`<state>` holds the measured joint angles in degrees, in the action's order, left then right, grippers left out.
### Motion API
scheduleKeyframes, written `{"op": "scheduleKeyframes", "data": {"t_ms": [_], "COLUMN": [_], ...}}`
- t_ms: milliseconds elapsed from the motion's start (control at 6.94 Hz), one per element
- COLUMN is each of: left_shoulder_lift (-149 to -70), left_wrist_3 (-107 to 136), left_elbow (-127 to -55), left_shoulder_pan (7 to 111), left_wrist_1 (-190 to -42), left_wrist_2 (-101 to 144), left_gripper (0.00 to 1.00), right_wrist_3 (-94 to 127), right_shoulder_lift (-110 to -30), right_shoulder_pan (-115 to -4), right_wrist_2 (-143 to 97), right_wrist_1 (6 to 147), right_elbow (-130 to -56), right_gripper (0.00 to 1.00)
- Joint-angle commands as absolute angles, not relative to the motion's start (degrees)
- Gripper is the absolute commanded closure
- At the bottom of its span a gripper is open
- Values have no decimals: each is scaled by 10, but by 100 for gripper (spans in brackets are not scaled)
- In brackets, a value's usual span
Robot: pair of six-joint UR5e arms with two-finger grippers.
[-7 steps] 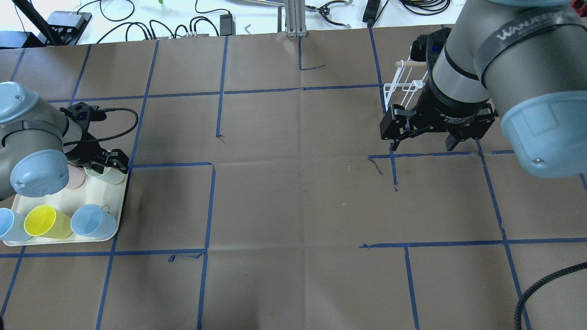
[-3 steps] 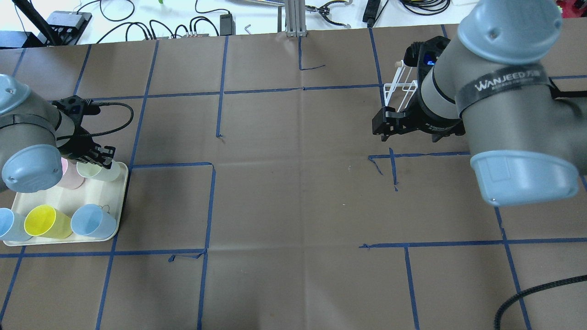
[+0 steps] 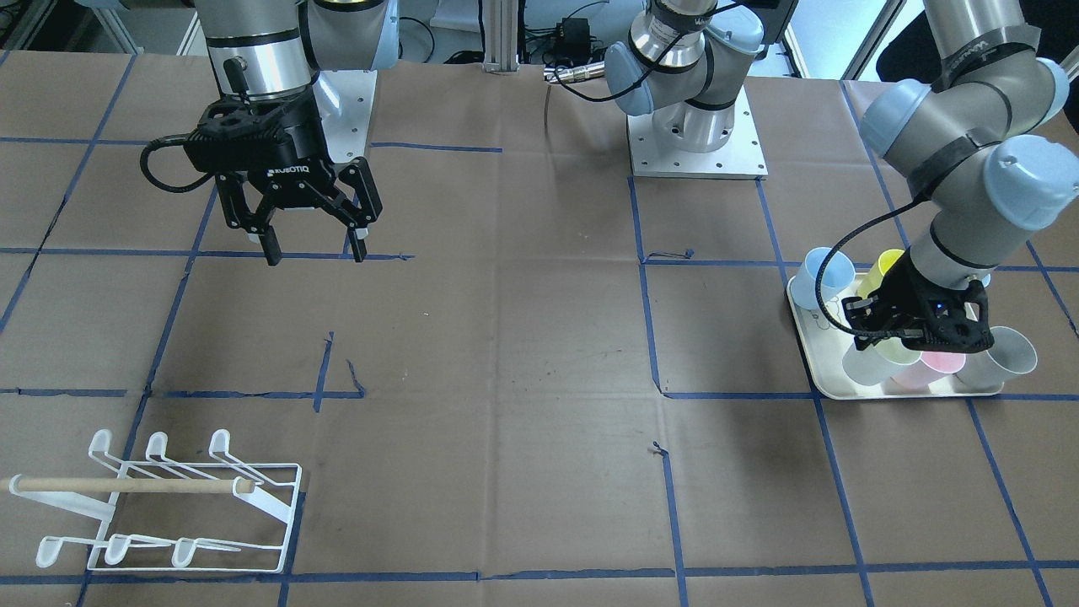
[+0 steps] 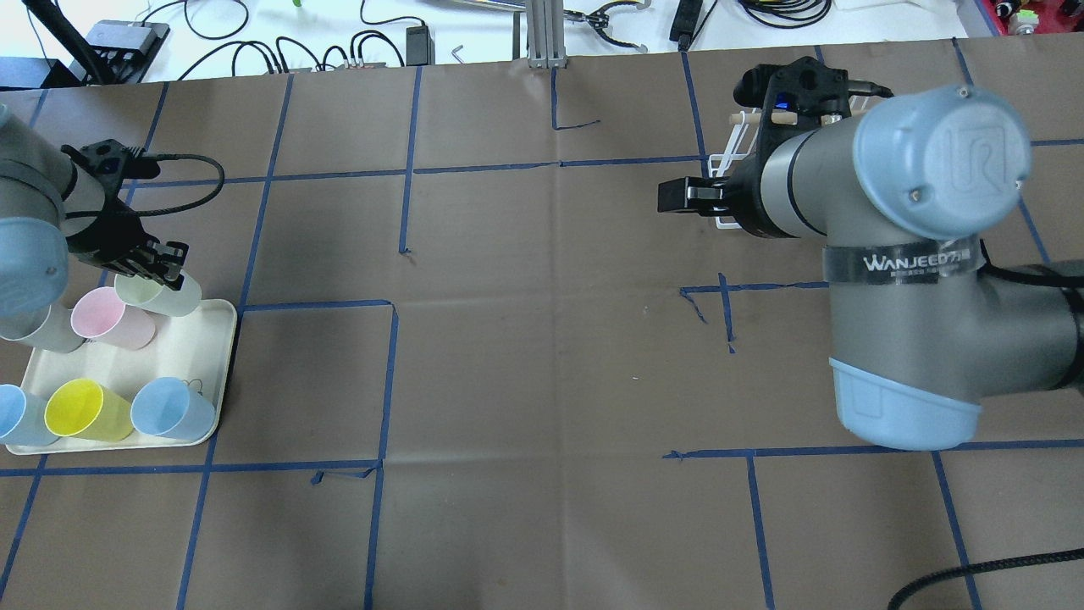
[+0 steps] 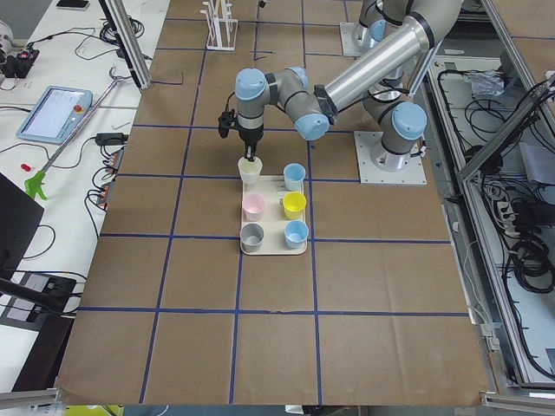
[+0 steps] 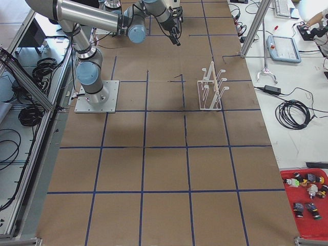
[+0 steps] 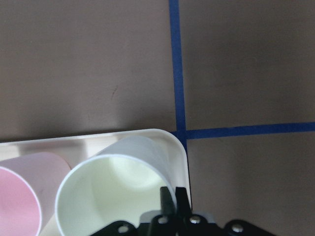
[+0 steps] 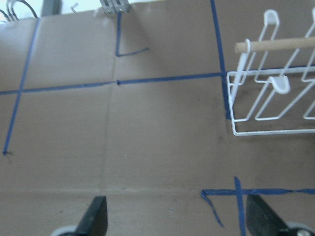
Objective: Transfer IKEA cup to right arm and place on rack
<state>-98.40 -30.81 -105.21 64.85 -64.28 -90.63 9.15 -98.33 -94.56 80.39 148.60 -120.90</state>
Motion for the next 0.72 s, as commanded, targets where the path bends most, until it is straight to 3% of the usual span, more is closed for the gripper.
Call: {"op": "scheduleKeyframes", "data": {"t_ms": [0,144,576], "left_shoulder_lift": [-976,-983,-982], "left_wrist_3": [-303,-296,-299], "left_elbow": [-920,-864,-856], "left_shoulder_pan": [719,763,817], "left_wrist_1": [-777,-821,-822], "left_wrist_2": [-905,-902,-733], "left_gripper": [100,100,100], "right_wrist_3": [226,295,511], "right_shoulder_lift": [-983,-984,-984], "right_shoulder_pan": [-946,-946,-947], "right_wrist_2": [737,734,660], "right_wrist_1": [1596,1620,1712], "right_elbow": [-1244,-1245,-1247], "right_gripper": [0,0,0]}}
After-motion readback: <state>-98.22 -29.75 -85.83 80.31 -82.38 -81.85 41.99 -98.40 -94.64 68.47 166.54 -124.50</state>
